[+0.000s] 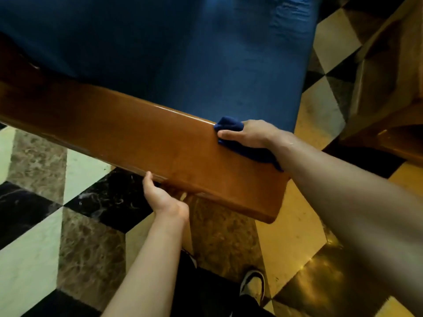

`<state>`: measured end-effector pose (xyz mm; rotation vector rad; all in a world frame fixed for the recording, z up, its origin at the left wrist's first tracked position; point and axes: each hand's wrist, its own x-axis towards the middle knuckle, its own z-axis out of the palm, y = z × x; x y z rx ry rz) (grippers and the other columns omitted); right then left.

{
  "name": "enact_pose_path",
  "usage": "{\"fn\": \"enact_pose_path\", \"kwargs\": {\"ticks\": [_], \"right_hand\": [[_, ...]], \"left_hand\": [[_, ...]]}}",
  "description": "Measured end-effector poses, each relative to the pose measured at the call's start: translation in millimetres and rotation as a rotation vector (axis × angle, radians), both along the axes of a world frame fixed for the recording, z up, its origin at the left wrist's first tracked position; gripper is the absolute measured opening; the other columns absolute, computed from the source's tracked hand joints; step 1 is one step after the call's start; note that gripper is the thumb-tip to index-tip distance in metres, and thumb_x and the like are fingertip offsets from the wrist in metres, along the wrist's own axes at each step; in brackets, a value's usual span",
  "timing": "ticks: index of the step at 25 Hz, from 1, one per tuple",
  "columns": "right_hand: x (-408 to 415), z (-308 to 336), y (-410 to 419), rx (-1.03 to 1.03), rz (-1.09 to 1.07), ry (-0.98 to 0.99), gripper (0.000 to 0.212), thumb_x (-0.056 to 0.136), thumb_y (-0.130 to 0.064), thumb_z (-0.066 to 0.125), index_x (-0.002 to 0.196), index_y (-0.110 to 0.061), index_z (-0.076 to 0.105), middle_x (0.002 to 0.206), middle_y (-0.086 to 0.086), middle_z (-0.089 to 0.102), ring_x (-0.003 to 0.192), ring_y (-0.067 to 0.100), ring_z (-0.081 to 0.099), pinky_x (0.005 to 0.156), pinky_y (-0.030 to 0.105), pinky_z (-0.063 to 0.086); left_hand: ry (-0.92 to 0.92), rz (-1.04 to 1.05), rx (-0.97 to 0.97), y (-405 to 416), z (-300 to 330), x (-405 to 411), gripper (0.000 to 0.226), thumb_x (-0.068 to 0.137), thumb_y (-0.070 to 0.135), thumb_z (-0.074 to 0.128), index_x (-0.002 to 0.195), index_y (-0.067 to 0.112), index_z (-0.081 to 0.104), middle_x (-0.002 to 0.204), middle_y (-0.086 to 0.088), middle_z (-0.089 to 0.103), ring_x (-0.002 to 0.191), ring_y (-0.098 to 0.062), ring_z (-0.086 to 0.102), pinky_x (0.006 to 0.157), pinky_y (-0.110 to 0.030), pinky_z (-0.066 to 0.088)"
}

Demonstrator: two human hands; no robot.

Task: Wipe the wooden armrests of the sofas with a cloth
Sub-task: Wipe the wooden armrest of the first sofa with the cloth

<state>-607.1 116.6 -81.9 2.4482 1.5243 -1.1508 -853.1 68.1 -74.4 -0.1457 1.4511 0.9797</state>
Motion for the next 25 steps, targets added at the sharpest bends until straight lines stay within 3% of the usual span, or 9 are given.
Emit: {"fn": "enact_pose_path", "kwargs": {"ticks": [3, 6, 9, 13, 14, 16, 18, 21, 25], "right_hand": [[-47.6, -1.7, 55.3, 0.03, 0.062, 0.163, 0.058, 0.073, -0.093, 0.045, 0.111, -0.055, 0.067, 0.108, -0.013, 0.072, 0.099, 0.013, 0.065, 0.075, 0.031, 0.043], [-102.4, -1.7, 116.4, 0.019, 0.122, 0.2, 0.059, 0.077, -0.092, 0.042, 0.117, -0.054, 0.065, 0.117, -0.011, 0.071, 0.104, 0.015, 0.065, 0.093, 0.041, 0.049], [-150.2, -6.2, 165.0, 0.055, 0.159, 0.159, 0.063, 0.081, -0.089, 0.038, 0.126, -0.052, 0.063, 0.126, -0.011, 0.07, 0.113, 0.018, 0.064, 0.101, 0.043, 0.051], [-240.9, -7.7, 221.1, 0.207, 0.15, -0.103, 0.07, 0.092, -0.082, 0.028, 0.135, -0.033, 0.055, 0.128, 0.004, 0.068, 0.111, 0.03, 0.064, 0.091, 0.045, 0.049], [-268.5, -11.2, 223.9, 0.258, 0.137, -0.212, 0.073, 0.095, -0.078, 0.026, 0.144, -0.027, 0.048, 0.139, 0.01, 0.061, 0.122, 0.036, 0.058, 0.101, 0.049, 0.044], [-316.9, -18.0, 205.2, 0.341, 0.117, -0.363, 0.084, 0.099, -0.072, 0.022, 0.162, -0.017, 0.022, 0.165, 0.017, 0.031, 0.152, 0.044, 0.025, 0.124, 0.053, 0.017], [-376.3, -25.2, 193.9, 0.377, 0.226, -0.349, 0.088, 0.099, -0.071, 0.014, 0.165, -0.014, 0.005, 0.173, 0.017, 0.005, 0.158, 0.043, -0.006, 0.128, 0.055, -0.003], [-436.7, -23.6, 216.9, 0.398, 0.35, -0.302, 0.091, 0.096, -0.072, 0.009, 0.163, -0.01, 0.004, 0.172, 0.019, 0.003, 0.158, 0.043, -0.006, 0.128, 0.056, 0.0], [-405.2, -29.7, 234.9, 0.496, 0.423, -0.337, 0.091, 0.099, -0.074, 0.019, 0.164, -0.012, 0.01, 0.173, 0.013, 0.007, 0.16, 0.034, 0.0, 0.13, 0.051, 0.004]], "left_hand": [[-0.04, -0.02, 0.038, 45.5, -10.4, -53.8, 0.065, 0.088, 0.068, 0.05, 0.132, 0.022, 0.061, 0.128, -0.017, 0.066, 0.115, -0.04, 0.063, 0.103, -0.059, 0.048], [-0.044, -0.01, 0.056, 96.2, -17.2, -107.2, 0.067, 0.09, 0.068, 0.047, 0.131, 0.017, 0.063, 0.129, -0.018, 0.066, 0.116, -0.04, 0.063, 0.102, -0.058, 0.049], [-0.035, 0.009, 0.047, 144.7, -20.3, -149.0, 0.07, 0.089, 0.067, 0.048, 0.134, 0.016, 0.061, 0.126, -0.017, 0.066, 0.113, -0.038, 0.063, 0.092, -0.053, 0.053], [-0.071, 0.063, 0.048, 197.1, -21.4, -209.0, 0.063, 0.093, 0.066, 0.044, 0.116, 0.011, 0.065, 0.105, -0.016, 0.068, 0.101, -0.036, 0.066, 0.082, -0.048, 0.054], [-0.086, 0.081, 0.041, 207.5, -21.0, -224.0, 0.061, 0.093, 0.066, 0.044, 0.111, 0.011, 0.064, 0.099, -0.015, 0.068, 0.098, -0.035, 0.065, 0.082, -0.048, 0.054], [-0.109, 0.082, 0.045, 219.6, -19.2, -237.5, 0.061, 0.094, 0.065, 0.044, 0.11, 0.009, 0.063, 0.095, -0.014, 0.068, 0.096, -0.033, 0.065, 0.088, -0.049, 0.054], [-0.113, 0.094, 0.055, 229.2, -14.7, -257.6, 0.062, 0.096, 0.064, 0.043, 0.112, 0.008, 0.065, 0.097, -0.014, 0.07, 0.095, -0.032, 0.066, 0.09, -0.048, 0.052], [-0.087, 0.128, 0.102, 246.6, -8.7, -286.7, 0.059, 0.1, 0.059, 0.042, 0.112, 0.009, 0.07, 0.105, -0.014, 0.075, 0.094, -0.03, 0.069, 0.092, -0.045, 0.052], [-0.008, 0.131, 0.085, 273.4, 1.0, -303.0, 0.056, 0.103, 0.054, 0.041, 0.125, 0.009, 0.066, 0.115, -0.015, 0.073, 0.105, -0.032, 0.069, 0.104, -0.051, 0.052]]}}
